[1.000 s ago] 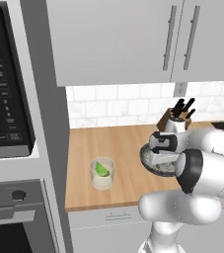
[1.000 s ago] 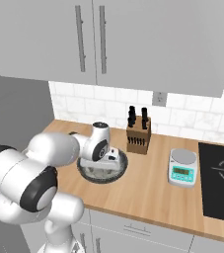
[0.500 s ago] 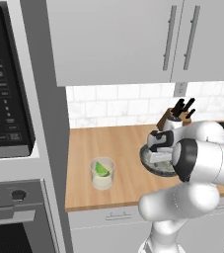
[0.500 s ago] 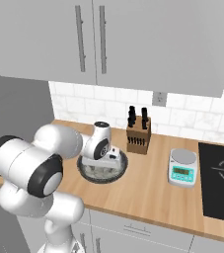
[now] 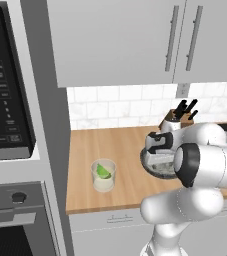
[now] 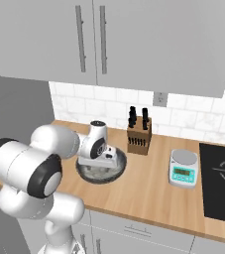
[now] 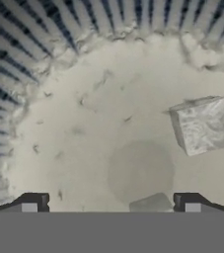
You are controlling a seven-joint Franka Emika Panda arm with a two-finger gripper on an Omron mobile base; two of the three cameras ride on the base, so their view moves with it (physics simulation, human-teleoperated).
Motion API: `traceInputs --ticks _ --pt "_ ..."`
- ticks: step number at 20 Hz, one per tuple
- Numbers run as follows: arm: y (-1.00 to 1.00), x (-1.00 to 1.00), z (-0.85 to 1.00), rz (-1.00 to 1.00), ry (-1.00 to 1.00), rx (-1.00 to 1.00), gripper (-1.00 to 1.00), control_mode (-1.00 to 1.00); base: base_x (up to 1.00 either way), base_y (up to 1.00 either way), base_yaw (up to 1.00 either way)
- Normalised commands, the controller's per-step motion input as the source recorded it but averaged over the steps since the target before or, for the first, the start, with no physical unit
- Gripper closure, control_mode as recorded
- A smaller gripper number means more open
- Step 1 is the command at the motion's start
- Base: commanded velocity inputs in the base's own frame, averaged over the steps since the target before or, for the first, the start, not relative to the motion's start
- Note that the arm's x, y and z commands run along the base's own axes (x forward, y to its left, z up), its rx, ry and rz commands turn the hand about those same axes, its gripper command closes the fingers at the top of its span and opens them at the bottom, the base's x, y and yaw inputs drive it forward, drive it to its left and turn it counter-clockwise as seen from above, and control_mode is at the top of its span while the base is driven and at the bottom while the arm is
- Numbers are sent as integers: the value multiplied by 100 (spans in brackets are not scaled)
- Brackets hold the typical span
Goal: Grab a lemon wedge from the fridge and one ice cube from the ice bowl, and put them in the glass of lemonade.
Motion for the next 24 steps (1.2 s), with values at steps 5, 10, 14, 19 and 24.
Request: traceInputs --ticks 5,10,14,19,24 --pt "16 -9 0 0 0 0 -100 -100 0 0 0" --pt "-3 0 0 0 0 0 -100 -100 0 0 0" --pt "-7 0 0 0 0 0 -100 -100 0 0 0" --pt "0 0 0 0 0 0 -100 -100 0 0 0" --pt "0 0 0 0 0 0 -100 -100 0 0 0"
